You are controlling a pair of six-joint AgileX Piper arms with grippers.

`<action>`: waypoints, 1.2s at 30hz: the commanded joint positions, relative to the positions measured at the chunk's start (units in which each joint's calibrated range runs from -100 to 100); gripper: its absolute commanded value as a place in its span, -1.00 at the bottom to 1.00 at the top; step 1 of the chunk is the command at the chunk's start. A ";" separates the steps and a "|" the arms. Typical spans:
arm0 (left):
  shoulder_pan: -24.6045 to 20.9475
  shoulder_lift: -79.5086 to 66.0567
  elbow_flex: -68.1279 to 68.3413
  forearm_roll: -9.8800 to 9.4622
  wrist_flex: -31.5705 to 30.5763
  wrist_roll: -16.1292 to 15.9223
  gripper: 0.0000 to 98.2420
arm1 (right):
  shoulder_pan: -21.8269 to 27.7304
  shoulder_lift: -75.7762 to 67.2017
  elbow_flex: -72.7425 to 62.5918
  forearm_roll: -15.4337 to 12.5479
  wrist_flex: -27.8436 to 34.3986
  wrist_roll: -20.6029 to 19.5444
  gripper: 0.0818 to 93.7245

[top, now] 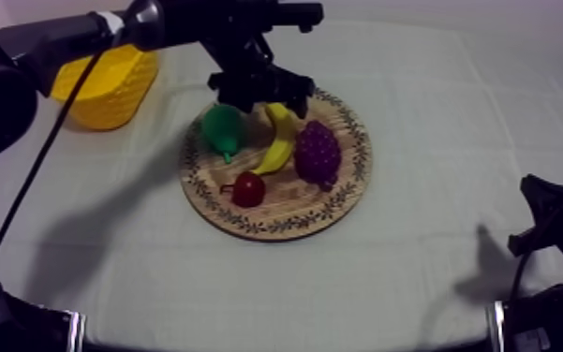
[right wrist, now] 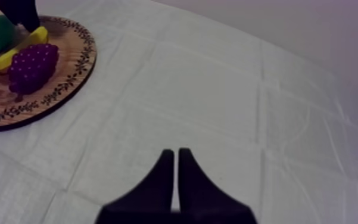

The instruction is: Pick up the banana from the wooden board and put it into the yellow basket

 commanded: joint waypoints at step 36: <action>-0.90 11.13 -4.58 5.61 -2.96 4.22 0.29 | -0.12 -0.05 -0.03 0.02 0.00 -0.04 -0.99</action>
